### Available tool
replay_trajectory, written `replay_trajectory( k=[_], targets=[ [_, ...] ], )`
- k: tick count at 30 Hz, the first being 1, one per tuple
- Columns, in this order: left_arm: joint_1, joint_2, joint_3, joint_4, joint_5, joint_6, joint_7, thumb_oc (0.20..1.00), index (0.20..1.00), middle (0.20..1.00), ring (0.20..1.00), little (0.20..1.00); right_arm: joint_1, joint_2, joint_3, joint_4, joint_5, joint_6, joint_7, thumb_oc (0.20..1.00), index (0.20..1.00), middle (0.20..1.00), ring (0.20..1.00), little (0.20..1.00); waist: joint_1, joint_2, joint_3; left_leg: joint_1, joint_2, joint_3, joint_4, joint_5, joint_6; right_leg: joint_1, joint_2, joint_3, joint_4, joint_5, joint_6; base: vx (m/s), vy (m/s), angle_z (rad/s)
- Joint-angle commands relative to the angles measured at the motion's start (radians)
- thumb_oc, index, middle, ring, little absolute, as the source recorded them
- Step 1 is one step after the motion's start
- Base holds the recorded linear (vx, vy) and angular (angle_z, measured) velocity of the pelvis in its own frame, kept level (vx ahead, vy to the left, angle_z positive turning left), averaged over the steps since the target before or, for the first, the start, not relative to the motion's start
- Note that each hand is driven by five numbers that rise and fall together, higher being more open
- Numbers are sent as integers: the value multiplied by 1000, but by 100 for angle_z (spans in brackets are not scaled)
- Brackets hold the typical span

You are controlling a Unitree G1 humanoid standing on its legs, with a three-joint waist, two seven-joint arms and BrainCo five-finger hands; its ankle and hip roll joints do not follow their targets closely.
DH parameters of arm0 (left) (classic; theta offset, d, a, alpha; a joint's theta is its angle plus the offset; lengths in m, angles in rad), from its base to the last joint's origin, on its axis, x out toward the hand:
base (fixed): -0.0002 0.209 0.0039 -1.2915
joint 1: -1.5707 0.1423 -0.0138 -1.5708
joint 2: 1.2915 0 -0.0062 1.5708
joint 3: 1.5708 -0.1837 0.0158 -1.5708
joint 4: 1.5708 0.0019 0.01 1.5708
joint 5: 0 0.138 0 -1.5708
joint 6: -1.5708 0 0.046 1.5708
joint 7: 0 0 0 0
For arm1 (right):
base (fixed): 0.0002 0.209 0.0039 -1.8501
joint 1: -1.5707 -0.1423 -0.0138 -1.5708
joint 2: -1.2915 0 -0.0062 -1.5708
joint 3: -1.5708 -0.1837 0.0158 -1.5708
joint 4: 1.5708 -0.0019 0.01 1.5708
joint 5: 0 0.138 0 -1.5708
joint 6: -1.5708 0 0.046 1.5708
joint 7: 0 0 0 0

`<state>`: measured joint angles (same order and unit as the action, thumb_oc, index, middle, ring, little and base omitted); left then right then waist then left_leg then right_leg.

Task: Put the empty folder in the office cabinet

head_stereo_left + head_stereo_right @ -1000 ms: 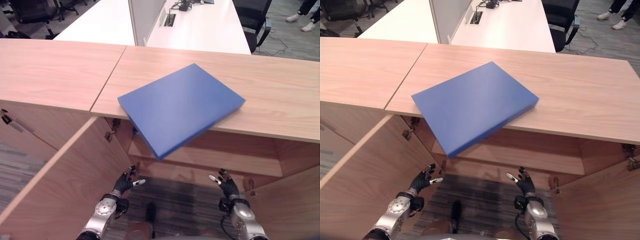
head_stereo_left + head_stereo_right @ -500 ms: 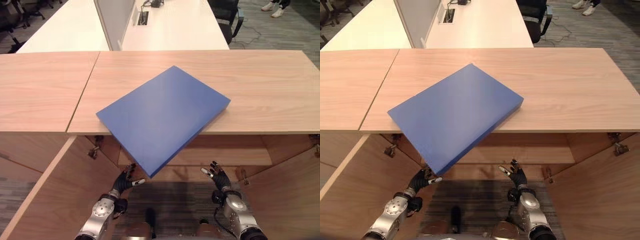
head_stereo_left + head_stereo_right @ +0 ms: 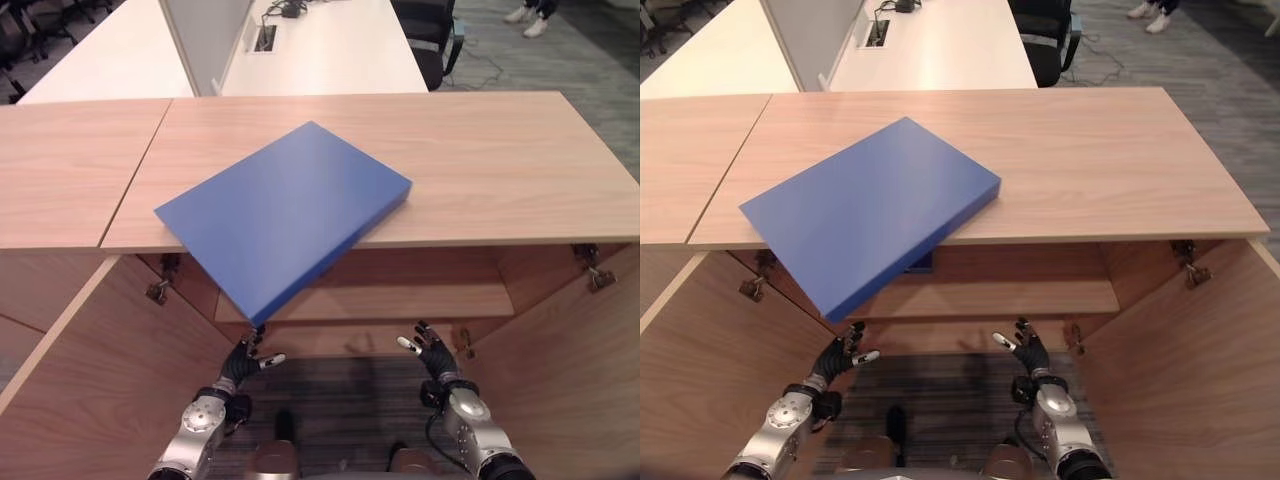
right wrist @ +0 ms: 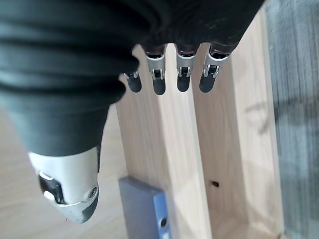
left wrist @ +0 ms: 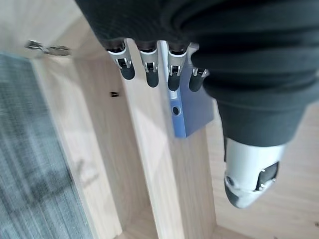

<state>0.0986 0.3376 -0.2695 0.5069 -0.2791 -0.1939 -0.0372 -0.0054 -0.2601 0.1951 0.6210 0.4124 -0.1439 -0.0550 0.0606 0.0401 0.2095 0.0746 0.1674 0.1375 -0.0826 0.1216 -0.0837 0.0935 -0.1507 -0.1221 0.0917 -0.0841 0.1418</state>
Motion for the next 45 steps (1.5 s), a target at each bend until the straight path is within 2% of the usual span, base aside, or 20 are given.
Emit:
replay_trajectory(
  k=[1,4,5,8,9,10,12,14,17,19,22,24,27,29,33,34,36,39,42,45],
  targets=[
    [-60,32,13,-46,-28,-43,12,1000,1000,1000,1000,1000,-36,4,-4,-91,7,-42,12,1000,1000,1000,1000,1000,21,-56,2,-5,-52,5,73,-99,22,43,-69,4,12,35,64,-18,-216,-6],
    [-66,9,18,-31,-47,-44,28,1000,1000,1000,1000,1000,-24,-29,-5,-108,8,-52,11,1000,1000,1000,1000,1000,23,-47,5,-31,7,-21,60,-25,-34,111,-18,-24,-119,23,34,-55,-333,5],
    [-66,9,18,-30,-47,-44,28,1000,1000,1000,1000,1000,-24,-30,-5,-108,9,-53,11,1000,1000,1000,1000,1000,21,-47,5,-31,7,-23,59,-23,-35,113,-17,-26,-122,24,34,-73,-205,19],
    [-96,-7,8,-22,-60,-45,43,1000,1000,1000,1000,1000,-29,-55,-14,-101,10,-56,-7,1000,1000,1000,1000,1000,17,-39,39,-111,29,-51,74,52,-85,118,-3,-49,-140,18,18,-167,-115,25],
    [-105,-11,4,-27,-65,-45,43,1000,1000,1000,1000,1000,-34,-65,-16,-102,12,-55,-10,1000,1000,1000,1000,1000,14,-40,47,-131,30,-63,86,51,-88,105,-3,-56,-133,19,11,-373,-124,39],
    [-115,-16,3,-32,-66,-49,41,1000,1000,1000,1000,1000,-40,-81,-15,-99,9,-56,-12,1000,1000,1000,1000,1000,0,-49,54,-122,28,-90,140,0,-82,68,-9,-68,-114,26,-3,-370,-92,60],
    [-117,-25,-2,-31,-66,-49,30,1000,1000,1000,1000,1000,-42,-89,-21,-102,7,-59,-8,1000,1000,1000,1000,1000,-27,-55,41,-52,30,-110,214,-57,-79,15,-19,-83,-88,37,-20,-350,-41,70],
    [-112,-25,-4,-33,-70,-48,25,1000,1000,1000,1000,1000,-40,-88,-27,-103,16,-60,-9,1000,1000,1000,1000,1000,-42,-55,31,-3,29,-121,250,-91,-83,-2,-19,-90,-67,36,-25,-182,24,-15],
    [-107,-29,-11,-40,-63,-41,20,1000,1000,1000,1000,1000,-34,-79,-41,-94,21,-55,-9,1000,1000,1000,1000,1000,-74,-45,6,64,30,-73,188,-151,-65,-27,-21,-106,-35,40,-16,-65,101,12],
    [-104,-28,-11,-40,-55,-40,19,1000,1000,1000,1000,1000,-29,-74,-49,-90,25,-53,-9,1000,1000,1000,1000,1000,-78,-37,-8,89,19,-47,129,-175,-54,-31,-24,-102,-25,46,-6,-46,138,55],
    [-107,-24,-14,-45,-51,-40,19,1000,1000,1000,1000,1000,-27,-63,-58,-84,25,-50,-12,1000,1000,1000,1000,1000,-79,-38,-10,96,-4,-48,102,-184,-39,-43,-41,-100,-12,62,8,-62,147,13],
    [-102,-14,-12,-58,-40,-41,16,1000,1000,1000,1000,1000,-16,-42,-63,-86,20,-38,-10,1000,1000,1000,1000,1000,-79,-43,-10,124,-44,-39,52,-195,-13,-60,-70,-90,-1,100,33,-59,211,-4],
    [-96,-6,-2,-65,-32,-42,10,1000,1000,1000,1000,1000,-14,-21,-63,-70,16,-31,-9,1000,1000,1000,1000,1000,-76,-47,-7,140,-77,-25,18,-197,8,-77,-97,-79,4,135,62,-50,172,-10],
    [-93,-1,3,-67,-32,-42,10,1000,1000,1000,1000,1000,-15,-13,-66,-67,16,-31,-10,1000,1000,1000,1000,1000,-73,-51,-3,142,-90,-21,13,-199,16,-82,-109,-74,10,144,72,-47,145,-17],
    [-81,13,17,-72,-16,-42,9,1000,1000,1000,1000,1000,-25,15,-60,-65,13,-25,-9,1000,1000,1000,1000,1000,-64,-57,16,155,-124,-7,0,-204,44,-112,-142,-66,67,205,103,-48,144,-7],
    [-81,13,17,-72,-16,-42,9,1000,1000,1000,1000,1000,-26,15,-59,-65,13,-25,-9,1000,1000,1000,1000,1000,-63,-58,16,155,-125,-6,0,-204,45,-113,-142,-64,68,205,104,-80,114,-12],
    [-92,24,19,-73,-11,-43,12,1000,1000,1000,1000,1000,-40,26,-45,-60,24,-29,-6,1000,1000,1000,1000,1000,-64,-50,34,138,-131,-7,7,-192,65,-125,-97,-6,147,163,100,-115,147,-11],
    [-90,27,35,-67,-14,-43,14,1000,1000,1000,1000,1000,-28,32,-37,-69,26,-39,0,1000,1000,1000,1000,1000,-44,-47,22,110,-144,-7,21,-180,81,-80,-35,-8,182,76,68,-60,56,-20],
    [-84,25,36,-66,-15,-46,18,1000,1000,1000,1000,1000,-19,30,-32,-66,26,-42,1,1000,1000,1000,1000,1000,-36,-54,1,108,-143,-12,24,-180,80,-53,-26,-2,130,48,50,34,-33,4],
    [-77,21,40,-72,-16,-48,23,1000,1000,1000,1000,1000,-17,27,-32,-55,31,-45,-1,1000,1000,1000,1000,1000,-32,-55,-13,109,-137,-8,26,-178,75,-34,-24,0,90,50,46,54,-60,0]
  ],
)
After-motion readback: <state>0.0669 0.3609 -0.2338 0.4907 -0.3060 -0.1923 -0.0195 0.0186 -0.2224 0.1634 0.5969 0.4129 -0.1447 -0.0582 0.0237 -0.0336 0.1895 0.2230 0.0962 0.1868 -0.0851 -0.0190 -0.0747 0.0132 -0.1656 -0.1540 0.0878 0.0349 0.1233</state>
